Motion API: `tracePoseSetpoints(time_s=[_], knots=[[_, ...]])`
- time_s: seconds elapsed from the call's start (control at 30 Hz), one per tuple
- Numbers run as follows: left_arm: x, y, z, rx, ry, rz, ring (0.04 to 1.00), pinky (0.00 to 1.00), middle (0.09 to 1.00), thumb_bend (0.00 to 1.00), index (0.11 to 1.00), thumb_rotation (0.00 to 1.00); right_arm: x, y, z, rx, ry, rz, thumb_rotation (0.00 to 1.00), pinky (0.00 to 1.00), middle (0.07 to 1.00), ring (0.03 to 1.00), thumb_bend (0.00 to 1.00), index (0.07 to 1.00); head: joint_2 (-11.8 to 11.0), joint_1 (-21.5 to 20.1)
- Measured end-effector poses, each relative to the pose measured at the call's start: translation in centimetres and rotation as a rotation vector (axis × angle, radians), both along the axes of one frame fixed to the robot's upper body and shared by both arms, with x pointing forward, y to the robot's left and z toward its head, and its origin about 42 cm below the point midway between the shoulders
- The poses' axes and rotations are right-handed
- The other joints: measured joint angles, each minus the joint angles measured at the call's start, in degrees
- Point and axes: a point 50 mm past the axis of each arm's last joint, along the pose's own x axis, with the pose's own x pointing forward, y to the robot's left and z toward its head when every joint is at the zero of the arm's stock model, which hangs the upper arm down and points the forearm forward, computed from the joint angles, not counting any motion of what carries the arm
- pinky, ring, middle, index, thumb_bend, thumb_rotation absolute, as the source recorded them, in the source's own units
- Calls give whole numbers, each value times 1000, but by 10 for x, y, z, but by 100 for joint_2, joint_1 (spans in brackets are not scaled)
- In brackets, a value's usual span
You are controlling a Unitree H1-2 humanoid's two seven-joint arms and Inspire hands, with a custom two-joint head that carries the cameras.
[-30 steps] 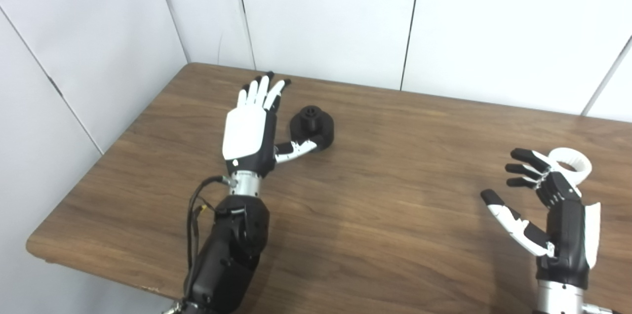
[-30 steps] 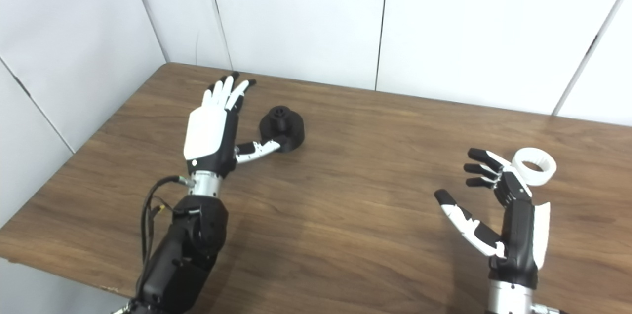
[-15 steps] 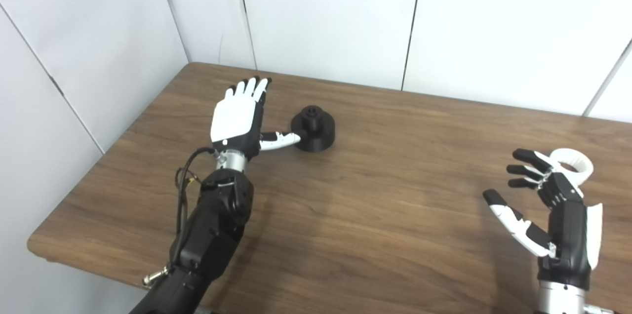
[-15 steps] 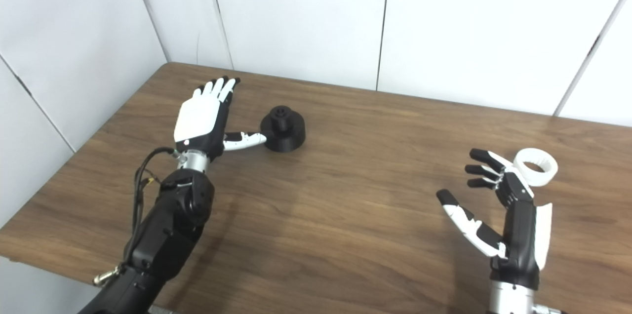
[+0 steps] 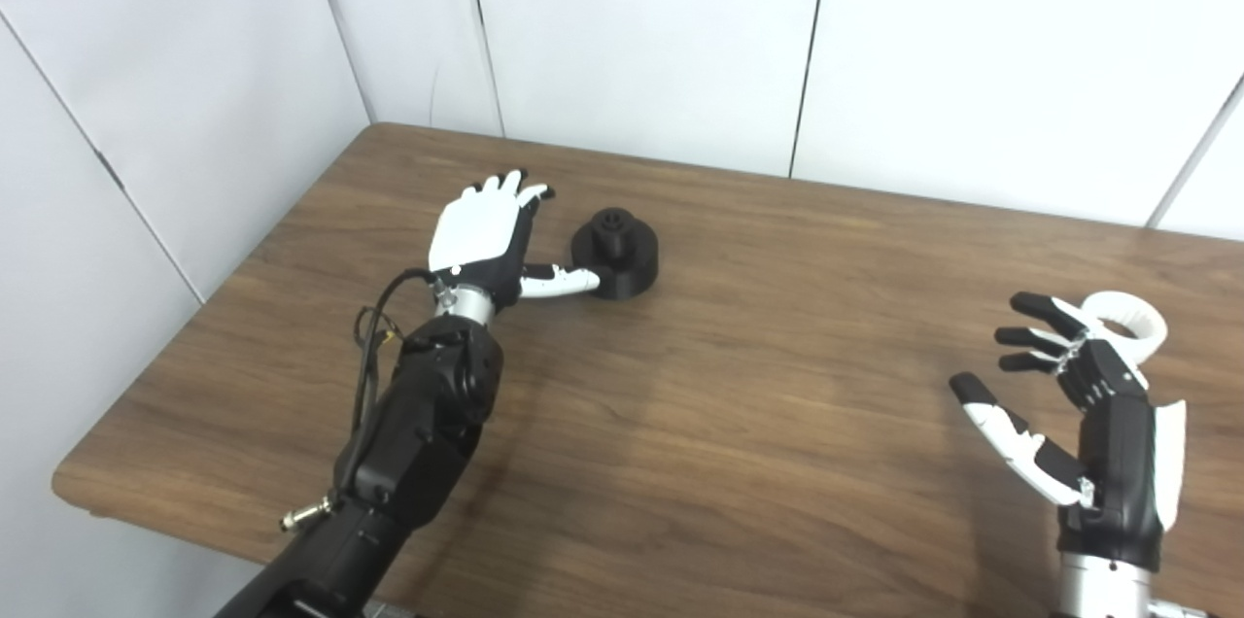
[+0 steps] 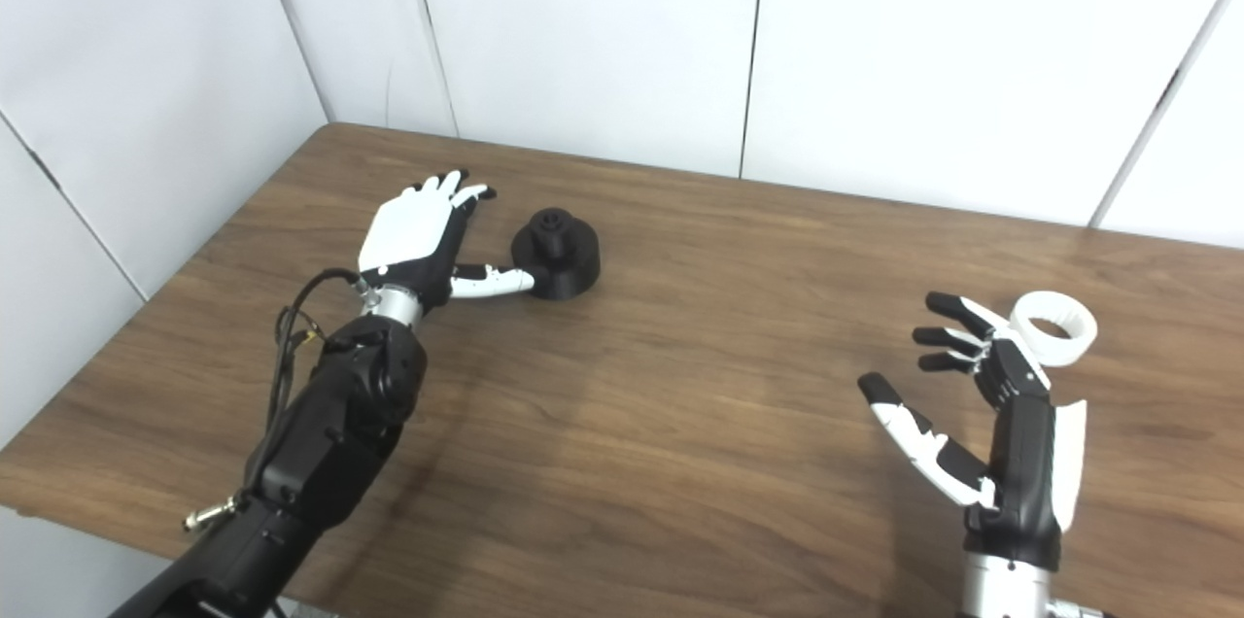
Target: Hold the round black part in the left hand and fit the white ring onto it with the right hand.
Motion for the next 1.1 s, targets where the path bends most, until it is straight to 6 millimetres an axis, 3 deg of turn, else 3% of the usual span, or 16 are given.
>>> tracePoseSetpoints(time_s=[0.57,1.1], knots=[[4,-11,-9,2,87,-62,1000,1000,1000,1000,874,695,0,0,0,1,0,-2,263,495,768,617,693,709,44,-35],[16,-7,-19,13,111,-43,1000,1000,1000,1000,903,676,-2,0,1,5,-3,-4,232,480,765,604,694,706,88,-105]])
